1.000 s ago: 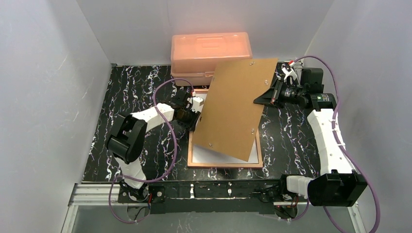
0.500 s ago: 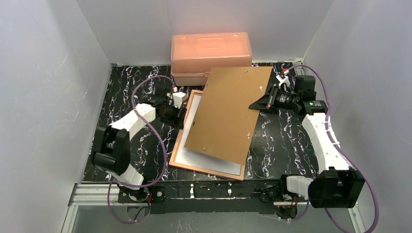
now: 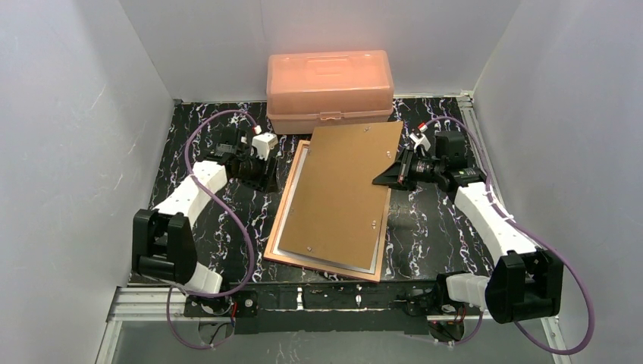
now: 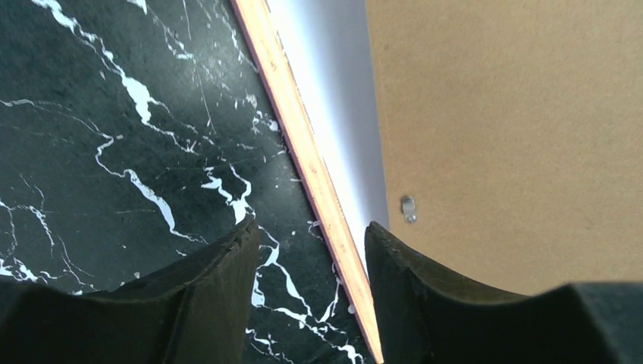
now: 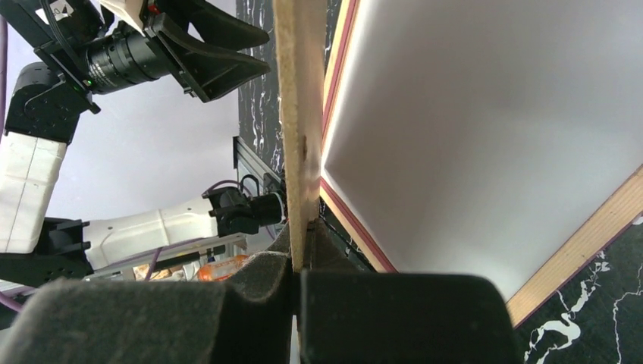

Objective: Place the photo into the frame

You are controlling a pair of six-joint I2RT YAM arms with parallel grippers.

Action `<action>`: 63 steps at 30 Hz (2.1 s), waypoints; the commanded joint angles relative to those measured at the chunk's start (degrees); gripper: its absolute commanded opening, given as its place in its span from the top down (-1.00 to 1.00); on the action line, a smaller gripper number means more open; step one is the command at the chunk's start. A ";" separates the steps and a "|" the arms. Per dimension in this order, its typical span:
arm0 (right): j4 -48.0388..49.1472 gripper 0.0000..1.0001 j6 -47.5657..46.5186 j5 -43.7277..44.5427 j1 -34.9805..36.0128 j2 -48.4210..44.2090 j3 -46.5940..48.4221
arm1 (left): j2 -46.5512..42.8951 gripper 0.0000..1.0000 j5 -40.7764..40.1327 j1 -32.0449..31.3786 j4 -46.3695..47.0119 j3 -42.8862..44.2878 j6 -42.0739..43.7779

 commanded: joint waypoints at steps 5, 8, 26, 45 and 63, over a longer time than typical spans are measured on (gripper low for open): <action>11.91 0.97 3.54 -1.03 0.39 0.80 -4.10 | 3.10 0.22 0.25 0.43 -0.52 -2.54 4.05; 13.32 0.97 3.83 -0.97 0.44 1.46 -5.57 | 4.05 0.31 0.65 0.43 -0.20 -2.81 4.60; 18.34 0.97 3.97 -3.79 0.55 7.60 -8.39 | 10.84 0.54 -0.35 -0.93 1.58 -3.35 4.90; 18.30 0.97 0.58 -5.94 0.67 15.25 -7.04 | 14.28 0.86 -3.44 -2.12 2.18 -3.00 5.84; 16.25 0.97 -5.30 -5.19 1.51 21.14 -1.84 | 16.45 1.00 -3.36 -2.32 1.43 -2.04 6.38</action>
